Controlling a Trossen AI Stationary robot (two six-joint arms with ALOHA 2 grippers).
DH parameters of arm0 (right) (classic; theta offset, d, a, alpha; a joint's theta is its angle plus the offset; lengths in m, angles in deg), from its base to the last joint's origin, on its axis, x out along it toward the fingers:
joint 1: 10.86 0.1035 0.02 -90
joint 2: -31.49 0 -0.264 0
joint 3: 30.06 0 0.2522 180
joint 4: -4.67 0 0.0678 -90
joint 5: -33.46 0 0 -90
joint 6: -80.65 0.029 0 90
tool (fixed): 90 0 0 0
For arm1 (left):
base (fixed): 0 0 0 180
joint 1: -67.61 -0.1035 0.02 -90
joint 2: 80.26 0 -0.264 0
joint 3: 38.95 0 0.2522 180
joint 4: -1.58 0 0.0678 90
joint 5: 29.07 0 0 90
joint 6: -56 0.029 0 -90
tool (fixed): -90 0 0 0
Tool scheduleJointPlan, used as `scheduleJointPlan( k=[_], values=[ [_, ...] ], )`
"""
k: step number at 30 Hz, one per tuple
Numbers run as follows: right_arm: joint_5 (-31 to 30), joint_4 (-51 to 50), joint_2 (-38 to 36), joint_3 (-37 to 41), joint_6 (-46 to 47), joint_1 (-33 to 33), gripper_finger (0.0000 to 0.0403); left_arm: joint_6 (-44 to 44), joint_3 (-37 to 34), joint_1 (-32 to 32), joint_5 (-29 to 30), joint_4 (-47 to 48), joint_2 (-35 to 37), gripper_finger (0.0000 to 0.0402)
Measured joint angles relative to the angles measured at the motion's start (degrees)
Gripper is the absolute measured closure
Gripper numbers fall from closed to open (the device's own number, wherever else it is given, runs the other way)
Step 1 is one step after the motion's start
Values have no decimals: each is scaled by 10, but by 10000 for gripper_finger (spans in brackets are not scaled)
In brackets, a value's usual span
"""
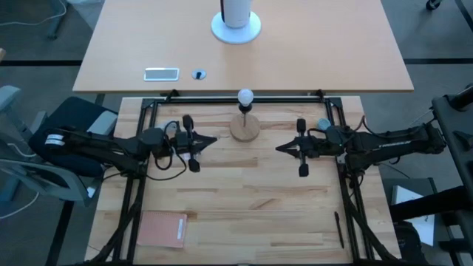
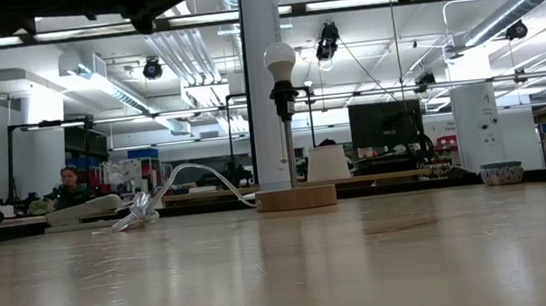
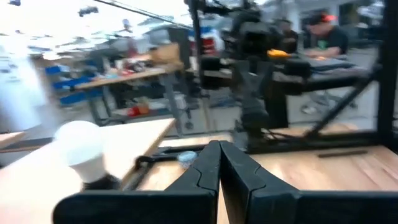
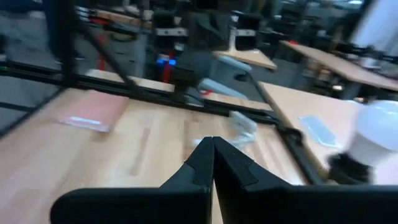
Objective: Screw lightbulb
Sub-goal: Remove the lightbulb from the desk lamp
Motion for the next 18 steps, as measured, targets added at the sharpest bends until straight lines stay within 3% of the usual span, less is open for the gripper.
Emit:
scheduleJointPlan(
  k=[4, 6, 18],
  values=[
    [-80, 18, 8, 0, -28, -18, 403, 28, 0, -5, 152, -63, -24, 401],
    [-76, 51, 16, 0, -50, -39, 403, 46, 9, -21, 186, -81, -44, 401],
    [137, 202, 124, -2, -36, -249, 403, 65, 147, -218, 5, -16, -189, 401]
  ],
)
